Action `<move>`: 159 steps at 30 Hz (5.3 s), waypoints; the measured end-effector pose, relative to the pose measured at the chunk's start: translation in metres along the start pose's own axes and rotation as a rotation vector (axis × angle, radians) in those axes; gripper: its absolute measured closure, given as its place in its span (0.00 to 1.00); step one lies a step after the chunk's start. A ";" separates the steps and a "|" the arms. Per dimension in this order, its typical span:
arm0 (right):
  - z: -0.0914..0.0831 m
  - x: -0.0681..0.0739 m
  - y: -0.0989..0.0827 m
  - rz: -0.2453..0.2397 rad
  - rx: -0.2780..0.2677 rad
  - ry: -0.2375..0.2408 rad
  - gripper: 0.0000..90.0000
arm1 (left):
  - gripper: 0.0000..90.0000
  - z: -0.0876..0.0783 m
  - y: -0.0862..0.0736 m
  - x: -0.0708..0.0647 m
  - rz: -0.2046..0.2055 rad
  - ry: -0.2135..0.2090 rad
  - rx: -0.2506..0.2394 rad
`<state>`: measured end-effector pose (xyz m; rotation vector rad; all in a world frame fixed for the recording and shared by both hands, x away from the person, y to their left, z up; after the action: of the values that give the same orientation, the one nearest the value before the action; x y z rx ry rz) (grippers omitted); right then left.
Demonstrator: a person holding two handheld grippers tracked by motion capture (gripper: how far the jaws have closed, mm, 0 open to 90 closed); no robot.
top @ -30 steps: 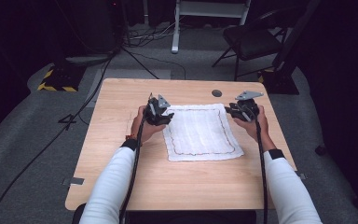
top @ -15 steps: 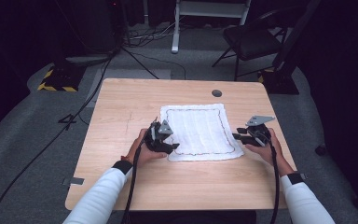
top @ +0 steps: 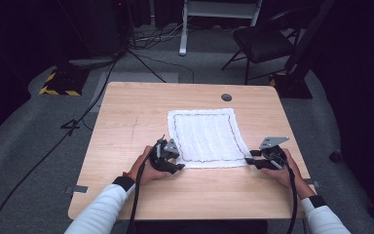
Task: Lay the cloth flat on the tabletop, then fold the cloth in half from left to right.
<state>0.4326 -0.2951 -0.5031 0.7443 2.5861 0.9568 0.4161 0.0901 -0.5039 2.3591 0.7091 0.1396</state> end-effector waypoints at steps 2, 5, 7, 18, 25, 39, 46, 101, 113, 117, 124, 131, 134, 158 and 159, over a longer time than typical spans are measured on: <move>-0.001 -0.002 -0.002 0.017 -0.004 0.010 0.64 | 0.67 0.000 0.000 0.000 -0.001 0.006 -0.003; -0.002 -0.001 -0.004 0.032 -0.012 0.018 0.68 | 0.79 -0.001 -0.002 0.001 0.009 0.028 -0.001; -0.003 0.003 -0.005 0.029 -0.019 0.015 0.73 | 0.84 -0.003 -0.002 0.002 0.007 0.028 0.007; -0.008 0.018 -0.008 0.019 -0.017 0.018 0.90 | 0.96 -0.012 -0.013 -0.002 0.036 -0.017 0.026; -0.011 0.028 -0.009 0.028 -0.001 0.023 0.92 | 0.97 -0.016 -0.017 -0.005 0.049 -0.025 0.035; -0.021 0.051 -0.015 -0.011 -0.013 0.048 0.94 | 0.97 -0.030 -0.032 -0.018 0.067 -0.049 0.014; -0.027 0.059 -0.019 -0.008 -0.020 0.043 0.90 | 0.94 -0.037 -0.040 -0.020 0.045 -0.046 -0.007; 0.047 0.112 0.096 -0.236 -0.106 0.074 0.48 | 0.24 -0.021 0.034 0.093 -0.221 0.266 -0.177; 0.082 0.145 0.123 -0.304 -0.104 0.147 0.51 | 0.24 0.016 0.045 0.121 -0.295 0.307 -0.122; 0.089 0.161 0.131 -0.350 -0.100 0.165 0.51 | 0.25 0.030 0.049 0.125 -0.302 0.322 -0.101; 0.104 0.176 0.137 -0.372 -0.094 0.196 0.51 | 0.21 0.036 0.042 0.131 -0.376 0.284 -0.133; 0.115 0.185 0.143 -0.385 -0.089 0.200 0.51 | 0.34 0.035 0.041 0.128 -0.333 0.247 -0.151; 0.118 0.187 0.146 -0.376 -0.093 0.197 0.56 | 0.51 0.033 0.041 0.127 -0.312 0.224 -0.164; 0.109 0.191 0.154 -0.371 -0.109 0.132 0.97 | 0.97 0.007 0.039 0.126 -0.243 0.196 -0.134; 0.109 0.192 0.154 -0.368 -0.115 0.131 0.97 | 0.97 0.006 0.038 0.127 -0.237 0.204 -0.137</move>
<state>0.3774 -0.0319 -0.4965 0.1690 2.6197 1.0504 0.5426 0.1292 -0.4948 2.1309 1.0380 0.3183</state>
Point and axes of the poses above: each handheld gripper's, and its own axes: z roughly forward along the jaws, y roughly out of its top, x roughly to its left, the point moved 2 cm from there along z, roughly forward along the jaws, and after that the axes turned 6 degrees about -z, right-handed, at the moved point
